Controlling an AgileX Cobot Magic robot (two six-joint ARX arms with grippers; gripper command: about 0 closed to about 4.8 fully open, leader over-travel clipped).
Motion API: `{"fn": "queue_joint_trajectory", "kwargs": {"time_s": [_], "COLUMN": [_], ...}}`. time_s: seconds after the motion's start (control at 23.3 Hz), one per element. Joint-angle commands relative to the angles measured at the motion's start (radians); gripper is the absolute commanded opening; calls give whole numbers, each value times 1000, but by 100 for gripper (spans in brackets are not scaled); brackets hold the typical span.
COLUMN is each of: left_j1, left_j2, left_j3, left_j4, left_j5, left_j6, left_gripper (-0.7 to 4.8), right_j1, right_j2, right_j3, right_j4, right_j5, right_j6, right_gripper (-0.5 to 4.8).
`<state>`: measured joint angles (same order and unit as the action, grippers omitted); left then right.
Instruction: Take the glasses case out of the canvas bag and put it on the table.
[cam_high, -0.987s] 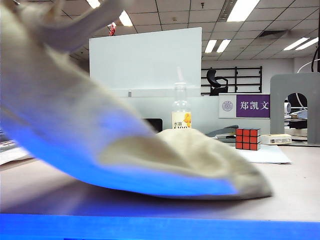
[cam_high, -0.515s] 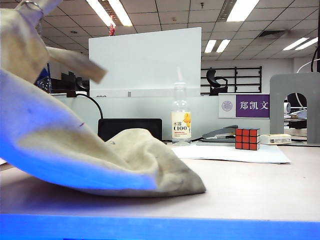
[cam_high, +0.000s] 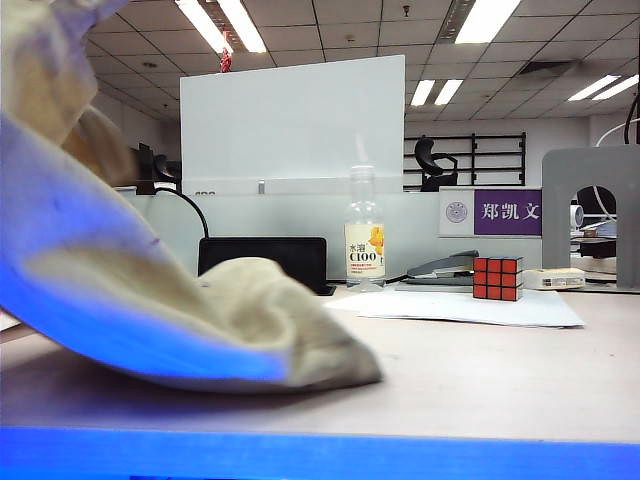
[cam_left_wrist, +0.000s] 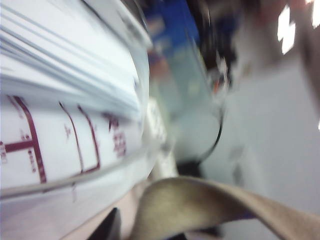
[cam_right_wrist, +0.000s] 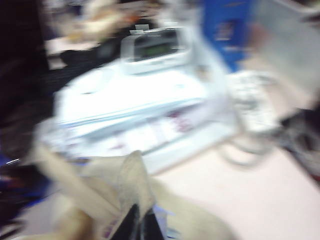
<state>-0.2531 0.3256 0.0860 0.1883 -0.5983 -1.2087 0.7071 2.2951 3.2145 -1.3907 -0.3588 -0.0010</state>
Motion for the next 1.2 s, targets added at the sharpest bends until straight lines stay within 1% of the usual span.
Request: {"fn": "queue_joint_trajectory", "kwargs": {"time_s": [0.04,0.21,0.26,0.43,0.64,0.73,0.86,1.07,1.2], "left_j1": [3,2,2,2,2,2,2,2,2], "left_j2": [-1,-1,-1,-1,-1,-1,-1,0,0], "left_j3": [-2,-6,-6,-7,-8,-8,-8,-8,-10], "left_j4": [2,-27,-35,-34,-43,-62,-89,-104,-105], "left_j5": [-64,-20,-17,-8,-7,-6,23,51,90], "left_j6": [-152,-177,-180,-184,-202,-202,-202,-202,-198], "left_gripper": [107,107,107,107,107,107,107,107,107], "right_j1": [-51,-112,-125,-179,-241,-262,-292,-295,-295], "right_j2": [-21,-43,-49,-92,-167,-197,-243,-319,-353], "right_j3": [5,5,5,5,5,5,5,4,4], "right_j4": [11,12,12,17,84,120,172,259,269], "right_j5": [133,247,282,367,410,413,414,463,459], "right_j6": [-9,-11,-12,-48,-73,-113,-182,-254,-254], "right_gripper": [-2,-2,-2,-2,-2,-2,-2,-2,-2]}}
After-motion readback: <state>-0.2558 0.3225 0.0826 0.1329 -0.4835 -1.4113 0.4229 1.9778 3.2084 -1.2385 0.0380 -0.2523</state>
